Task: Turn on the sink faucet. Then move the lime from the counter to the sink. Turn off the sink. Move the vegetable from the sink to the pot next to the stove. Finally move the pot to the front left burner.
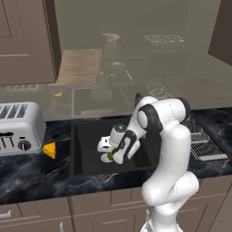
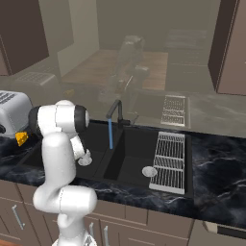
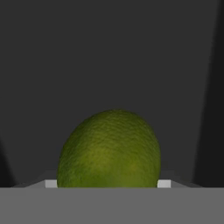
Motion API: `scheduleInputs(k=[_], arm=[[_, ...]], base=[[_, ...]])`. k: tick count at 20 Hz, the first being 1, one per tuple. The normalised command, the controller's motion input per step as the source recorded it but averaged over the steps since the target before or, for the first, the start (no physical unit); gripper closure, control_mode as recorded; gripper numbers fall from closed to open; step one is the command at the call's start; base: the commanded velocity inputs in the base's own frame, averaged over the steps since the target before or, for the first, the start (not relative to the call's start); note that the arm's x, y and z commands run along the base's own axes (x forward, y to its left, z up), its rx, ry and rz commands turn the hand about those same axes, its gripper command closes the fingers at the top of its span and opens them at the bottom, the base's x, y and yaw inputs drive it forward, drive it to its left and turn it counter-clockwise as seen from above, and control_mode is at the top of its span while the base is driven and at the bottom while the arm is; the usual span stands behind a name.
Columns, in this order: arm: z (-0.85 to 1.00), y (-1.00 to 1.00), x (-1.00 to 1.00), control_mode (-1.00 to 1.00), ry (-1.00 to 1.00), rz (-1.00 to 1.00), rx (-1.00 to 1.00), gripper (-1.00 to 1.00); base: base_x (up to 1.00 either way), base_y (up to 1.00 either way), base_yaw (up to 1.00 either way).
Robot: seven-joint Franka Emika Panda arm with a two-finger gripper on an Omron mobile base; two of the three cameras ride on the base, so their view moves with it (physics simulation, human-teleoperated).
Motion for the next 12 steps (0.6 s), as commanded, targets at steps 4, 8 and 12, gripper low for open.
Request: scheduleInputs(k=[4, 8, 12], arm=[[-0.25, 0.00, 0.15, -1.00, 0.00, 0.00, 0.00, 1.00], [-0.25, 0.00, 0.16, -1.00, 0.00, 0.00, 0.00, 1.00], [-0.31, 0.00, 0.13, -1.00, 0.01, 0.00, 0.00, 1.00]], base=[[0.00, 0.00, 0.00], [0.00, 0.00, 0.00], [0.00, 0.00, 0.00]])
